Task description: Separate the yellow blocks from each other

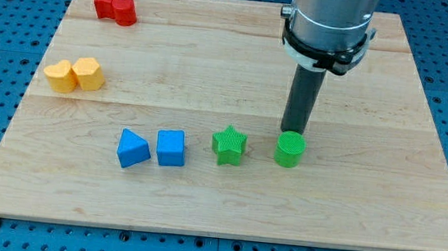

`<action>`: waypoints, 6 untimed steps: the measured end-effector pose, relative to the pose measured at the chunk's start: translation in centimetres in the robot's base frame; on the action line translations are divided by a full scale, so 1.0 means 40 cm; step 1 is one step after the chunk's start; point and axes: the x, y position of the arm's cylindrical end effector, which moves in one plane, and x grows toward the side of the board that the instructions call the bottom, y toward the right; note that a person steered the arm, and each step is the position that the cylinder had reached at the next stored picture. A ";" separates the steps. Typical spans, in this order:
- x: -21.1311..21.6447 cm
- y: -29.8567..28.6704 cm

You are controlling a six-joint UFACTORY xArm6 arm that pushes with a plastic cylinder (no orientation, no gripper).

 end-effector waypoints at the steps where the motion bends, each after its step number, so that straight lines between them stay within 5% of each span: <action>1: -0.058 0.001; 2: -0.190 -0.200; 3: -0.191 -0.505; 5: -0.290 -0.759; 6: -0.157 -0.803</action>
